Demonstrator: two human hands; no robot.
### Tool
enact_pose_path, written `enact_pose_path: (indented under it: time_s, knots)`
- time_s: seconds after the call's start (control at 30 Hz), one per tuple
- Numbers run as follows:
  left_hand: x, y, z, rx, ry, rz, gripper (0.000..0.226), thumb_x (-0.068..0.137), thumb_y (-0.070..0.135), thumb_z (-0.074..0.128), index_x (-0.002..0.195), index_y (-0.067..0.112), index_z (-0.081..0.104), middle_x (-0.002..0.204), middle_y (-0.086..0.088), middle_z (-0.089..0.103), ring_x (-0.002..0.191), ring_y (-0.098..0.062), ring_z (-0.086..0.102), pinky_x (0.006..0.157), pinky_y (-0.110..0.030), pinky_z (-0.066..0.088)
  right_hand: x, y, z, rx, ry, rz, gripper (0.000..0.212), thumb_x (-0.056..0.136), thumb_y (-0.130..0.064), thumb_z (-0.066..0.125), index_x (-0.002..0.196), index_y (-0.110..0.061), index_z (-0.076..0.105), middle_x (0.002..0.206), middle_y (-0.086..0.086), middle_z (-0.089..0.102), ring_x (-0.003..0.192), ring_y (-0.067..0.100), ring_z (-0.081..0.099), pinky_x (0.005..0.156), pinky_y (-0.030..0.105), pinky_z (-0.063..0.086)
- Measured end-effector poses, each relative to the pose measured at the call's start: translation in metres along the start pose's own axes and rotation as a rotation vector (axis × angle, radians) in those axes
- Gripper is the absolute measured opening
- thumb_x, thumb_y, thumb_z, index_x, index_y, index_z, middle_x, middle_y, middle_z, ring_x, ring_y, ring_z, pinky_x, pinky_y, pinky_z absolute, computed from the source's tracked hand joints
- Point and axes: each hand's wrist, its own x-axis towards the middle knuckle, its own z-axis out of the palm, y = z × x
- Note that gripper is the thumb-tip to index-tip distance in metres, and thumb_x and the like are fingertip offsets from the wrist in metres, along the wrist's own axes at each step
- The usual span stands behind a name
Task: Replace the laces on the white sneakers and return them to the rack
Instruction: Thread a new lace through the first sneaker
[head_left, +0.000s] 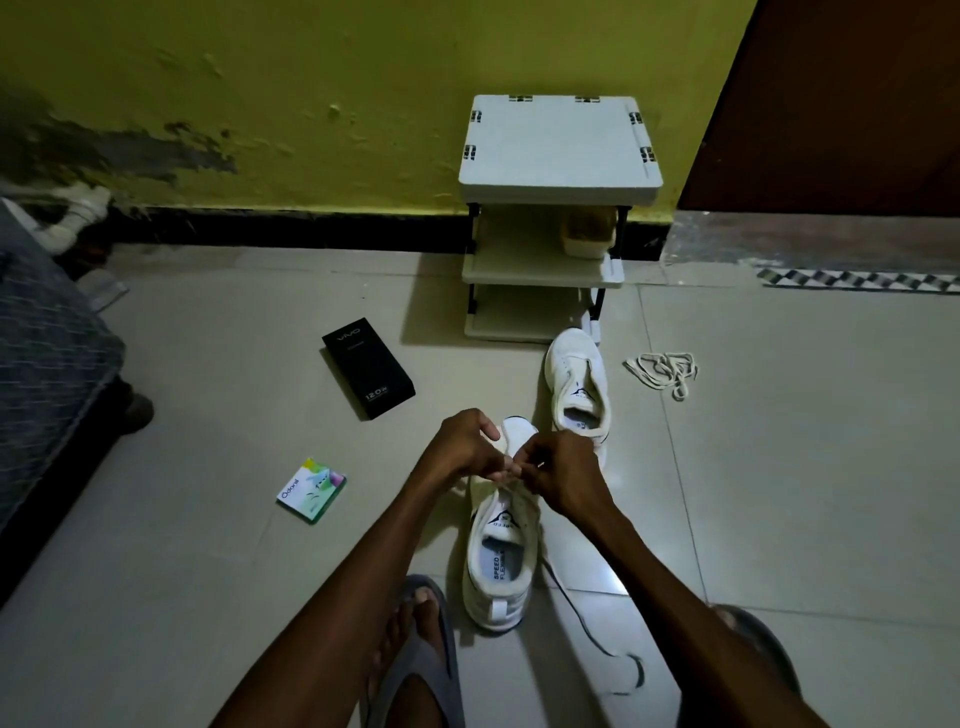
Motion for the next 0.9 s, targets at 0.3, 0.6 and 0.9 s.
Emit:
enact_pose_path:
  time_s: [0.3, 0.6, 0.9]
  knots:
    - [-0.005, -0.014, 0.004, 0.58, -0.151, -0.05, 0.041, 0.068, 0.029, 0.085, 0.101, 0.008, 0.071, 0.097, -0.01, 0.074, 0.086, -0.023, 0.073, 0.079, -0.038, 0.061, 0.0, 0.008, 0.019, -0.23, -0.121, 0.001, 0.011, 0.069, -0.007, 0.065, 0.076, -0.009, 0.073, 0.075, 0.009, 0.072, 0.072, 0.024, 0.068, 0.061, 0.032, 0.055]
    - [0.008, -0.027, -0.011, 0.386, -0.173, -0.11, 0.03, 0.075, 0.01, 0.078, 0.102, -0.003, 0.073, 0.098, -0.02, 0.074, 0.092, -0.029, 0.072, 0.089, -0.044, 0.057, 0.009, -0.001, 0.026, -0.354, -0.24, -0.002, 0.013, 0.076, -0.015, 0.066, 0.08, -0.004, 0.069, 0.079, 0.016, 0.07, 0.073, 0.03, 0.067, 0.059, 0.029, 0.05]
    - [0.007, -0.029, -0.01, 0.304, -0.164, -0.133, 0.031, 0.072, 0.009, 0.077, 0.101, -0.003, 0.073, 0.097, -0.019, 0.074, 0.092, -0.03, 0.072, 0.086, -0.043, 0.059, 0.009, -0.007, 0.038, -0.454, -0.173, 0.002, 0.022, 0.082, -0.028, 0.065, 0.074, -0.014, 0.05, 0.082, 0.013, 0.063, 0.08, 0.031, 0.065, 0.06, 0.026, 0.035]
